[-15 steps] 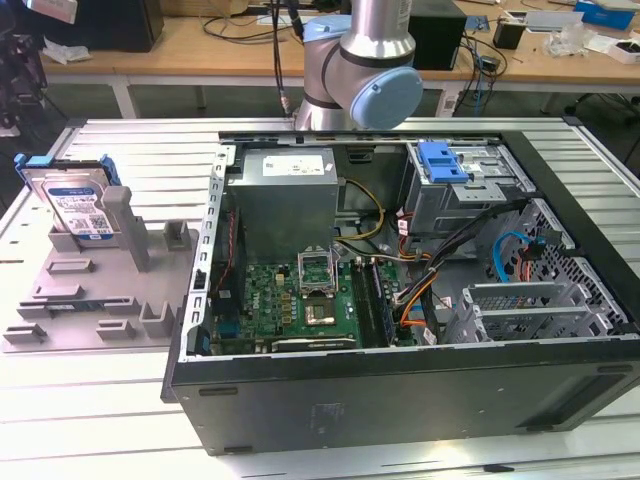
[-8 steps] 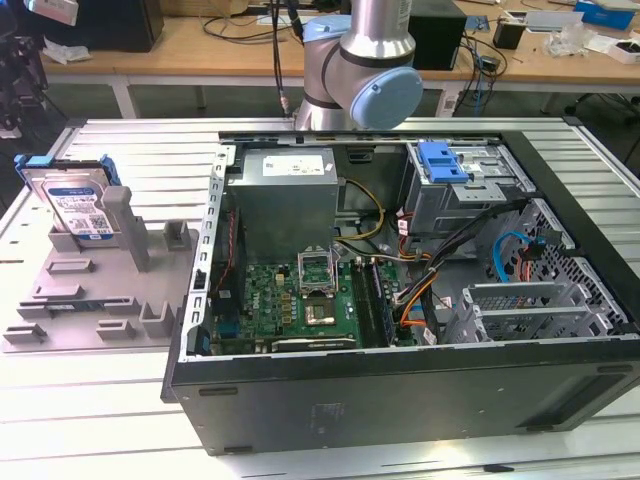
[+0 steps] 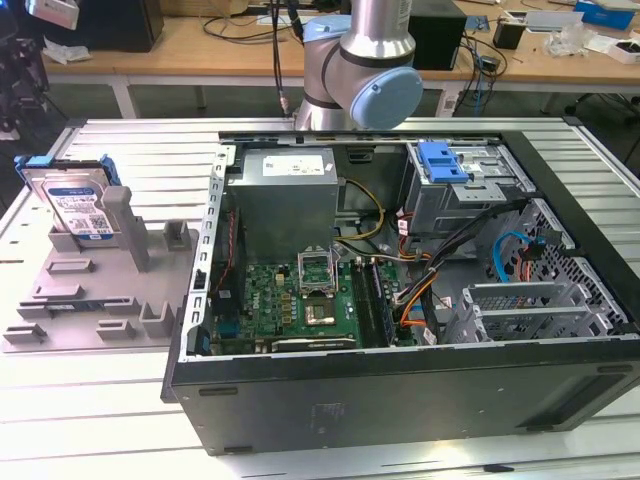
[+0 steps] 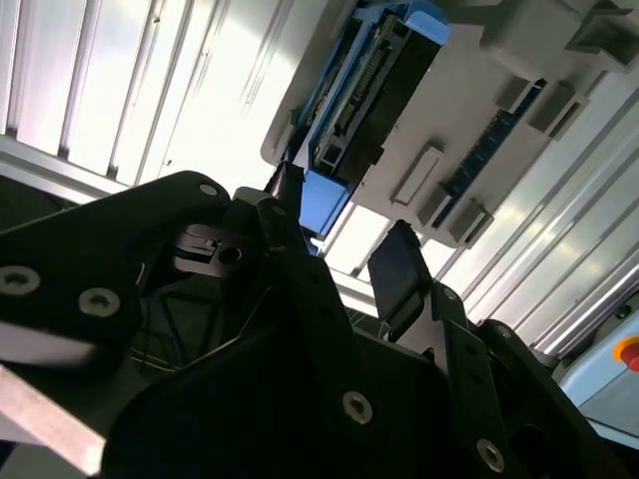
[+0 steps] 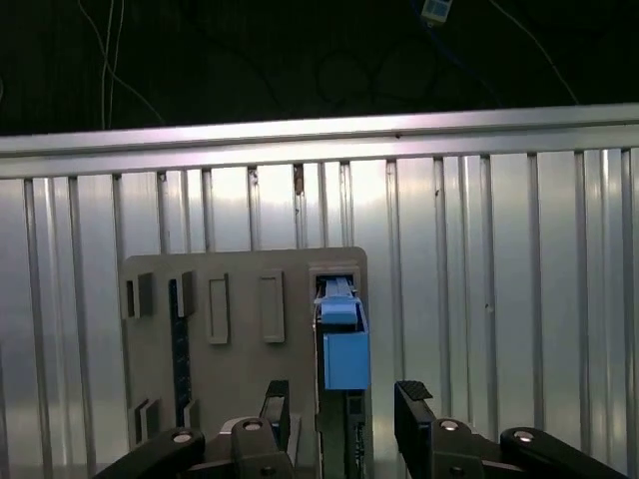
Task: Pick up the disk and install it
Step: 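Pick up the disk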
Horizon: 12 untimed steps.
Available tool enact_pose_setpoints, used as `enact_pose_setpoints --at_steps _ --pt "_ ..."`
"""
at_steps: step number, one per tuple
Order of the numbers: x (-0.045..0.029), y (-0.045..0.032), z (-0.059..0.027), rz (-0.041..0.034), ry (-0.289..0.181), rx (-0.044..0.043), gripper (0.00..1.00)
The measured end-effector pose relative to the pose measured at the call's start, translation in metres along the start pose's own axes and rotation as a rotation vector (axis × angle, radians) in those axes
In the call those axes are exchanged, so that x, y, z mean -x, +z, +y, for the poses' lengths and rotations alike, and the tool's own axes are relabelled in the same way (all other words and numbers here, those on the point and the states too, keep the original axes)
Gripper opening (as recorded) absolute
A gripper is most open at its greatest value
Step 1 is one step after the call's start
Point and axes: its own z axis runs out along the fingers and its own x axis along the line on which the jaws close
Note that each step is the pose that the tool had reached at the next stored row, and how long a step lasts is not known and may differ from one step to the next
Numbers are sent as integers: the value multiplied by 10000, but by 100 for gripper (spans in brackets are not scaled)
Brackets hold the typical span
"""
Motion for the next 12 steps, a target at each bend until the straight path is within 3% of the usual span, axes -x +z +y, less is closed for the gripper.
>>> enact_pose_setpoints --at_steps 12 --pt "23 77 28 5 224 32 54"
